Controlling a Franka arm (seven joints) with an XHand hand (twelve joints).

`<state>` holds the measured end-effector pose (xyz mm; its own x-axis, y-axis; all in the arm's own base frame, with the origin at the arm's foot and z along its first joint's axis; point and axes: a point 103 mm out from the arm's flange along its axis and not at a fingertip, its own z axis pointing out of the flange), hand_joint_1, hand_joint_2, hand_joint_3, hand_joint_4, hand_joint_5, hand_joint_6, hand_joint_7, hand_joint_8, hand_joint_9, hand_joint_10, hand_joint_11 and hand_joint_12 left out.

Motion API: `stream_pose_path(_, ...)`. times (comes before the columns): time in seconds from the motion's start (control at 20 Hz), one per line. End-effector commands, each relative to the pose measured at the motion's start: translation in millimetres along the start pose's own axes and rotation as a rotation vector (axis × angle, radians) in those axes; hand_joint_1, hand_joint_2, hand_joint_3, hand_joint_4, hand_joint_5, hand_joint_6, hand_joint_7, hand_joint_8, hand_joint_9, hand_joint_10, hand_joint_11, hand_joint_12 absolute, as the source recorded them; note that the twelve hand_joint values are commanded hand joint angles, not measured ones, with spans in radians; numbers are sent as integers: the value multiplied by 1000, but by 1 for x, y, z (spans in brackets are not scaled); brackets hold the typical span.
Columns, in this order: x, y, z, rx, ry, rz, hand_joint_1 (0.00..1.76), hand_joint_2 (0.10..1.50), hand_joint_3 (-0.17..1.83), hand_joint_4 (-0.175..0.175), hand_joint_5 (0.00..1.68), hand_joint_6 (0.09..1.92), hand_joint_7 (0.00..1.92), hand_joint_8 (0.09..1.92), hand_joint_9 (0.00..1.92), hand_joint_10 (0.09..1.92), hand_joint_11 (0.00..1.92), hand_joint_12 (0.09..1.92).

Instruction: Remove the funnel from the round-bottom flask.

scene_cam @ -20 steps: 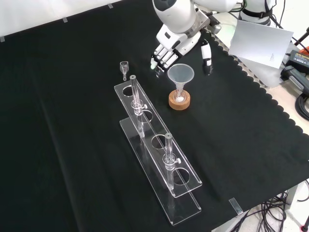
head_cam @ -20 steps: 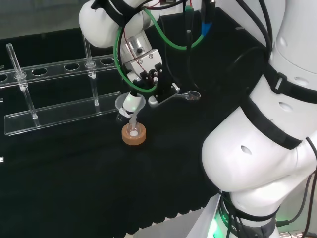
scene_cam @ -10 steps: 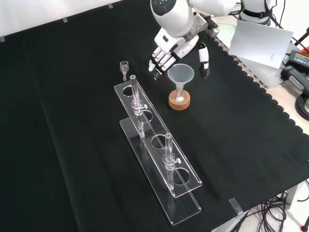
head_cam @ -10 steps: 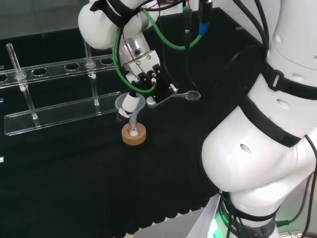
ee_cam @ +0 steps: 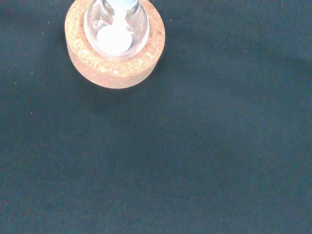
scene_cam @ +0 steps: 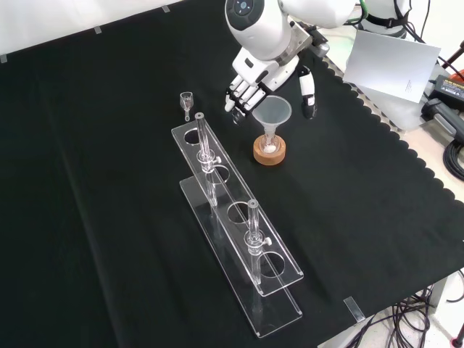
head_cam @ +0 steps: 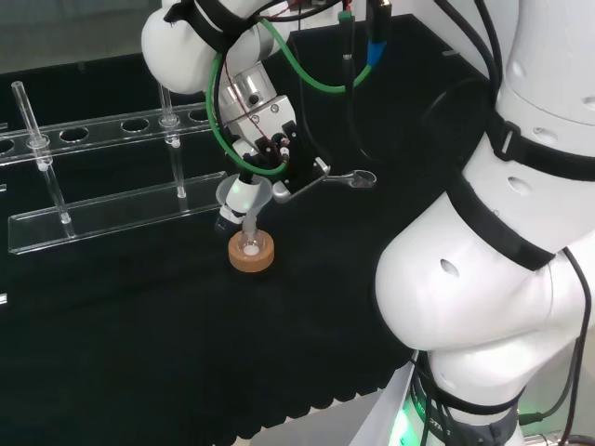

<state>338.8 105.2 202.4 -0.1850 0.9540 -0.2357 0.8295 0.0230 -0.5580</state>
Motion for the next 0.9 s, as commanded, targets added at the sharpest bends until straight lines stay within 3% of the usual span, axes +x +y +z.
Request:
stream_pose_path(0.05, -8, 8, 5, 30, 13, 14, 517, 605, 7, -123, 0, 87, 0, 351, 0, 262, 0, 703)
stream_pose_path(0.25, -8, 6, 5, 21, 14, 0, 529, 615, 9, -121, 0, 87, 0, 392, 0, 288, 0, 708)
stream_pose_path(0.5, -7, 6, 0, 10, 50, -11, 582, 634, 12, -106, 0, 87, 0, 553, 0, 480, 0, 800)
stream_pose_path(0.9, -3, 7, -1, -3, 72, -14, 569, 635, 7, -77, 79, 87, 78, 680, 0, 631, 0, 928)
